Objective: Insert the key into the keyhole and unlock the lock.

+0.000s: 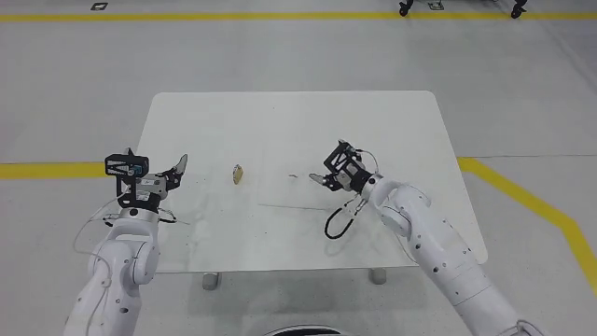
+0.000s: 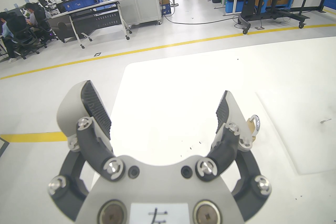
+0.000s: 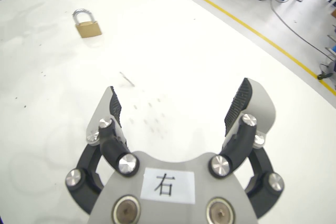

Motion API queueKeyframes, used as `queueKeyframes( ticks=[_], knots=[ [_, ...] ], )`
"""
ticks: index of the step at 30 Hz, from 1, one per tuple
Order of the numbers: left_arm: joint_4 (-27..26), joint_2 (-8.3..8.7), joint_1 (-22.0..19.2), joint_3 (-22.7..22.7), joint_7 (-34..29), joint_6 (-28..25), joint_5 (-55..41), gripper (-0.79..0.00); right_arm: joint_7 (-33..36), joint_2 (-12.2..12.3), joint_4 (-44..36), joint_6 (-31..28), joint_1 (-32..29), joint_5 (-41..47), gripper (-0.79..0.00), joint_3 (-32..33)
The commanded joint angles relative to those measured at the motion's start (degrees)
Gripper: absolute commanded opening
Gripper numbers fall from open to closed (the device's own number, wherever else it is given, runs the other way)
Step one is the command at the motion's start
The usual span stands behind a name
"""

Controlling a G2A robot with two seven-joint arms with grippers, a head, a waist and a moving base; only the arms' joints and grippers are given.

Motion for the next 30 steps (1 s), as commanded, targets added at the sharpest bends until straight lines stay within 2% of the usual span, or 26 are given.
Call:
queueKeyframes(
  ticks=[1,4,9,10,12,15,18,20,21,22,30],
  knots=[
    [0.0,0.00,0.0,0.0,0.0,0.0,0.0,0.000,0.6,-0.5,2.8,-3.0,2.4,0.1,-0.025,-2.3],
    [0.0,0.00,0.0,0.0,0.0,0.0,0.0,0.000,2.2,-1.1,6.3,-5.3,6.0,-1.2,-0.089,-4.9],
    [0.0,0.00,0.0,0.0,0.0,0.0,0.0,0.000,3.4,-2.5,10.7,-7.5,10.3,-1.3,-0.268,-9.2],
    [0.0,0.00,0.0,0.0,0.0,0.0,0.0,0.000,3.6,-2.9,11.8,-7.9,11.3,-1.3,-0.277,-10.2],
    [0.0,0.00,0.0,0.0,0.0,0.0,0.0,0.000,4.1,-3.7,14.2,-8.1,13.1,-0.6,-0.240,-12.0],
    [0.0,0.00,0.0,0.0,0.0,0.0,0.0,0.000,4.1,-4.9,17.5,-8.0,15.5,1.4,-0.366,-13.9],
    [0.0,0.00,0.0,0.0,0.0,0.0,0.0,0.000,4.0,-5.8,20.2,-8.3,17.4,2.0,-0.446,-15.5],
    [0.0,0.00,0.0,0.0,0.0,0.0,0.0,0.000,3.8,-6.4,21.6,-8.2,18.3,2.1,-0.542,-16.4],
    [0.0,0.00,0.0,0.0,0.0,0.0,0.0,0.000,3.6,-6.6,22.1,-8.2,18.7,2.2,-0.643,-16.7],
    [0.0,0.00,0.0,0.0,0.0,0.0,0.0,0.000,3.3,-6.8,22.6,-8.2,19.0,2.4,-0.785,-16.9],
    [0.0,0.00,0.0,0.0,0.0,0.0,0.0,0.000,0.1,-6.3,21.1,-7.5,19.3,0.7,-0.785,-15.1]
  ],
)
